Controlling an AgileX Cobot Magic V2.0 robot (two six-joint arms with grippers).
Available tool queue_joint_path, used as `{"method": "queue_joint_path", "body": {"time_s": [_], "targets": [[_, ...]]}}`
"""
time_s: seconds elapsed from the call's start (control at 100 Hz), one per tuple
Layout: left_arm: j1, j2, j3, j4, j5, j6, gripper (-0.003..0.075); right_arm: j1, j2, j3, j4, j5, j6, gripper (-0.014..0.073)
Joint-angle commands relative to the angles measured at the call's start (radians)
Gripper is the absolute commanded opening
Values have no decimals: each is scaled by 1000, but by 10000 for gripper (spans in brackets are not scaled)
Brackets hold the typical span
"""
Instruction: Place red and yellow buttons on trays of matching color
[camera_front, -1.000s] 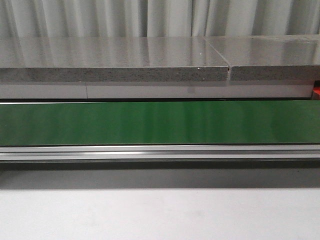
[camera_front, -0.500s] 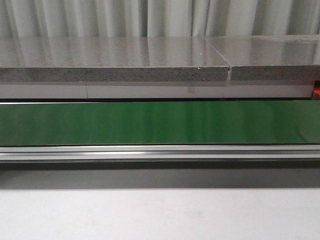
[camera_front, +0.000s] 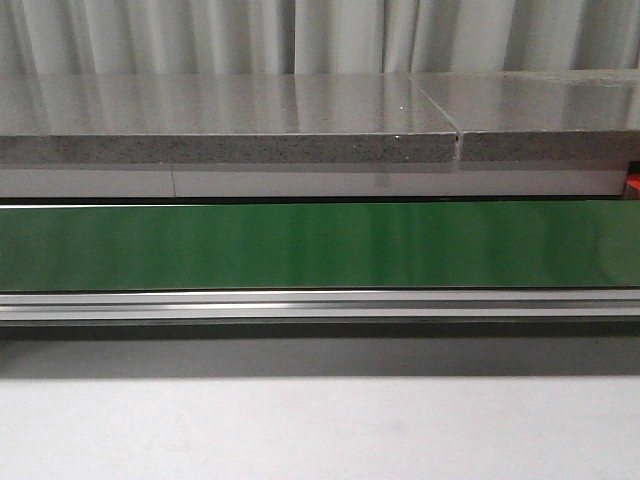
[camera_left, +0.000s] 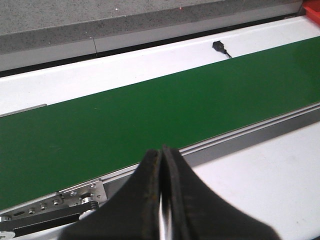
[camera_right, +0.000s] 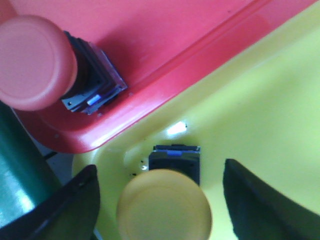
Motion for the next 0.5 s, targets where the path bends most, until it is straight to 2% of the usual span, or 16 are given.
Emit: {"method": "queue_joint_path", "body": {"time_s": [0.0, 0.32, 0.41, 0.49], "targets": [[-8, 6, -27, -29, -62, -8, -21, -5, -59, -22, 5, -41, 1, 554], [-8, 6, -27, -29, -62, -8, -21, 2, -212, -22, 1, -27, -28, 550], [-8, 6, -27, -29, -62, -8, -21, 28, -276, -22, 1, -5, -73, 519], [-8, 6, -27, -29, -62, -8, -21, 71, -335, -22, 1, 4, -108, 447]]}}
